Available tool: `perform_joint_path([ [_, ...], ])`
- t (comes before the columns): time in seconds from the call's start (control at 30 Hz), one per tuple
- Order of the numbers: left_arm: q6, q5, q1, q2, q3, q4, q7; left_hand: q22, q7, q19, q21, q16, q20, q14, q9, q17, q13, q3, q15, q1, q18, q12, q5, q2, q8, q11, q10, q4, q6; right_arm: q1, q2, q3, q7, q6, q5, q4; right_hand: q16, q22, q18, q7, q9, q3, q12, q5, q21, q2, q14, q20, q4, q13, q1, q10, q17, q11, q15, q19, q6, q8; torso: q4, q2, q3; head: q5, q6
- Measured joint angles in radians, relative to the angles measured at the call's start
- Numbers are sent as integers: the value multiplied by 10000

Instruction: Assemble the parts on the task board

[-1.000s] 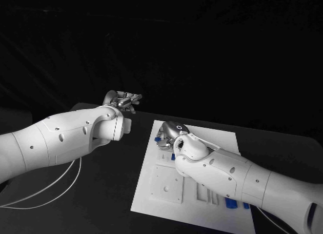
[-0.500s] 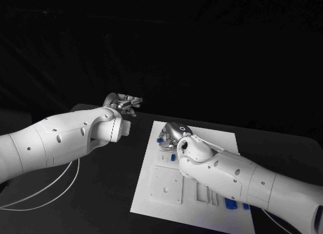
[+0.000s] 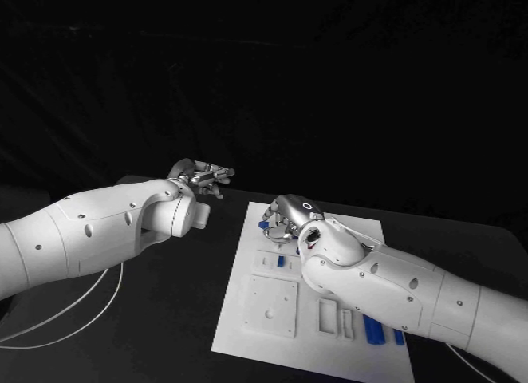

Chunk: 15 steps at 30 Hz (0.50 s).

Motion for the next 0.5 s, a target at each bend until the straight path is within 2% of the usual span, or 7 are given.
perform_joint_path([
  [0.13,974,-115,-1,-203,-50,51,-49,39,-90,34,-40,37,34,0,-150,0,-6,-97,0,-247,-1,-113,-45,-100,-312,-59,362,181,407,42,-501,46,6,-33,59,630,0,0,0,0,0,0,48,-36,37,0,0,0,0,11,0,0,0,1,0,0,0,0,-79,-54,41,22,57],
  [0.23,1883,-276,-10,-322,-103,81,-84,68,-121,96,-40,129,-28,50,-177,20,19,-227,-37,-558,-1,-81,-45,-241,-417,-128,715,464,438,66,-921,77,3,-46,115,1138,0,0,0,0,1,0,47,-37,37,0,0,0,0,11,1,1,-1,1,0,0,0,-1,-144,-92,71,44,91],
  [0.3,2547,-391,-22,-372,-142,107,-130,210,-121,492,164,440,-165,480,-185,160,177,-310,-178,-1025,-2,367,39,-222,-417,-274,842,789,438,79,-1200,93,-6,-54,156,1448,0,0,0,0,0,0,48,-37,37,0,0,0,0,11,1,1,0,1,0,0,0,-1,-187,-117,95,62,117],
  [0.37,3107,-475,-26,-404,-189,143,-175,257,-111,632,324,589,-242,636,-178,260,307,-321,-265,-1380,-1,783,113,-232,-417,-291,825,1024,278,88,-1403,106,-18,-60,193,1669,29,0,0,0,0,0,48,-37,37,0,0,0,0,21,1,2,11,3,0,0,0,-1,-236,-140,126,81,145],
  [0.5,4365,-638,-52,-438,-351,224,-283,261,-216,641,591,708,-255,663,233,428,321,-145,-271,-1657,-2,1082,-33,-423,-416,-315,848,1230,383,93,-1780,113,-35,-72,268,2067,39,0,0,-13,-29,55,48,-37,78,2,0,1,55,35,4,16,16,16,1,0,28,32,-320,-195,188,112,161],
])
